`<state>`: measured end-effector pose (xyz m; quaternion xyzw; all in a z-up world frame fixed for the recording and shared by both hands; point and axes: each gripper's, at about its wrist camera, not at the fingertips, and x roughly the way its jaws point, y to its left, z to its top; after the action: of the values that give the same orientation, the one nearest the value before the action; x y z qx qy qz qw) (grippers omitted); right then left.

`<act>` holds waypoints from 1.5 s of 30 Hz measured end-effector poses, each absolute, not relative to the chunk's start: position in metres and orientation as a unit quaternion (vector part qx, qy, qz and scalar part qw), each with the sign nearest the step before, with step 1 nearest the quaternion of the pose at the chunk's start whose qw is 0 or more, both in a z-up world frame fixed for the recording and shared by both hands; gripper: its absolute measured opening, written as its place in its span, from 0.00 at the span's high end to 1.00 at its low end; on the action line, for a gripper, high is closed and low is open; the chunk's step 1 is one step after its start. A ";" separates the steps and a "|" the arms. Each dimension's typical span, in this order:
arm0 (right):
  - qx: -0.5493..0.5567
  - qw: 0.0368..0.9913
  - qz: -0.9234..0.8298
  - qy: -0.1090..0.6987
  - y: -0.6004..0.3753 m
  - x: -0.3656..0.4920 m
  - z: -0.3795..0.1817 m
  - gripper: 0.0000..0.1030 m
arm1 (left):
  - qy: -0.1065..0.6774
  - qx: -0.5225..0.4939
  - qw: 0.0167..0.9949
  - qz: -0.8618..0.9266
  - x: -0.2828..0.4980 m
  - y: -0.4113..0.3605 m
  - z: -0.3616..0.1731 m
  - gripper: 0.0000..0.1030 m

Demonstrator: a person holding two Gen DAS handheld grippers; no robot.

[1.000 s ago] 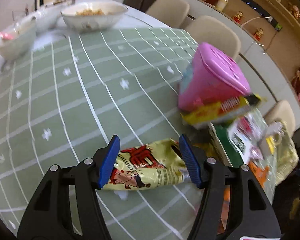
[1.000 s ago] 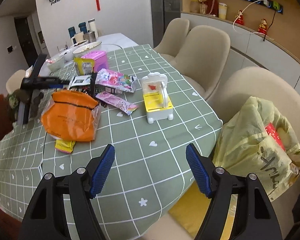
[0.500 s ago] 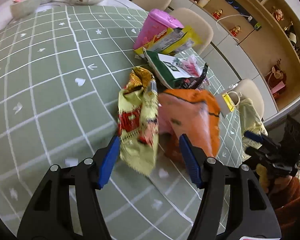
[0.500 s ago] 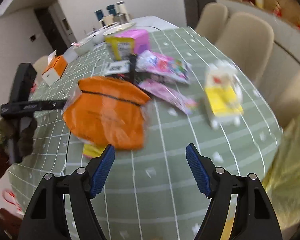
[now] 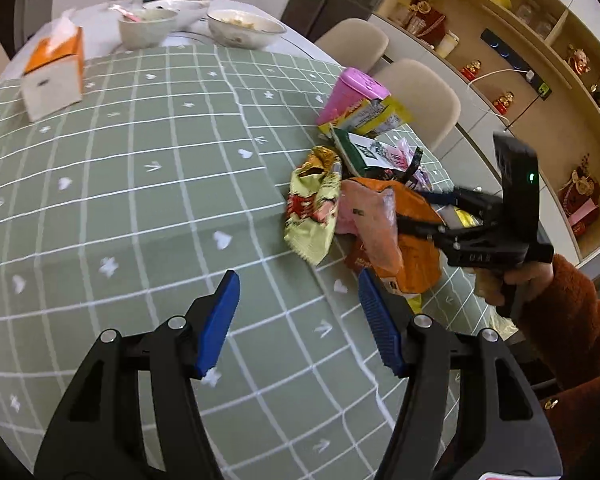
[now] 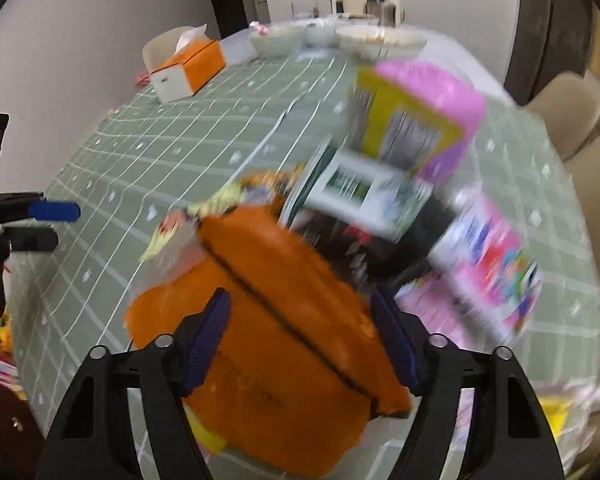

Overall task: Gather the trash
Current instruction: 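Grasp the orange plastic bag with the right gripper and lift it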

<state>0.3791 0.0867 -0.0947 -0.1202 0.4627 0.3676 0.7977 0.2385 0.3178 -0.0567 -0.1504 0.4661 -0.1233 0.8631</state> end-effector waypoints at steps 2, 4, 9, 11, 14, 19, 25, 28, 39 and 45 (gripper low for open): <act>-0.118 0.796 0.364 0.469 0.079 0.362 -0.098 0.60 | 0.465 -0.155 0.864 -0.118 0.232 0.323 -0.056 0.43; -0.114 0.797 0.355 0.475 0.070 0.343 -0.100 0.81 | 0.465 -0.164 0.862 -0.116 0.228 0.325 -0.058 0.43; -0.031 0.823 0.316 0.471 0.025 0.305 -0.087 0.93 | 0.467 -0.177 0.856 -0.129 0.227 0.312 -0.068 0.43; 0.007 0.843 0.276 0.461 -0.002 0.292 -0.077 0.93 | 0.468 -0.173 0.855 -0.139 0.228 0.302 -0.071 0.43; 0.041 0.862 0.213 0.457 -0.036 0.277 -0.071 0.93 | 0.467 -0.153 0.856 -0.161 0.232 0.282 -0.071 0.43; 0.067 0.865 0.159 0.472 -0.072 0.251 -0.081 0.93 | 0.466 -0.124 0.855 -0.190 0.237 0.252 -0.072 0.43; 0.081 0.884 0.153 0.434 -0.077 0.237 -0.079 0.31 | 0.466 -0.114 0.853 -0.207 0.235 0.238 -0.071 0.43; 0.070 0.882 0.180 0.430 -0.067 0.245 -0.083 0.31 | 0.468 -0.111 0.852 -0.206 0.232 0.241 -0.071 0.43; -0.022 0.851 0.196 0.486 -0.020 0.283 -0.125 0.35 | 0.481 -0.126 0.851 -0.170 0.214 0.268 -0.078 0.43; -0.026 0.857 0.207 0.472 -0.012 0.276 -0.118 0.86 | 0.483 -0.136 0.851 -0.153 0.212 0.279 -0.082 0.43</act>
<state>0.2755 -0.0116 -0.1177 -0.0260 0.4721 0.2067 0.8566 0.2121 0.2791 -0.0817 -0.1358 0.4831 -0.1534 0.8512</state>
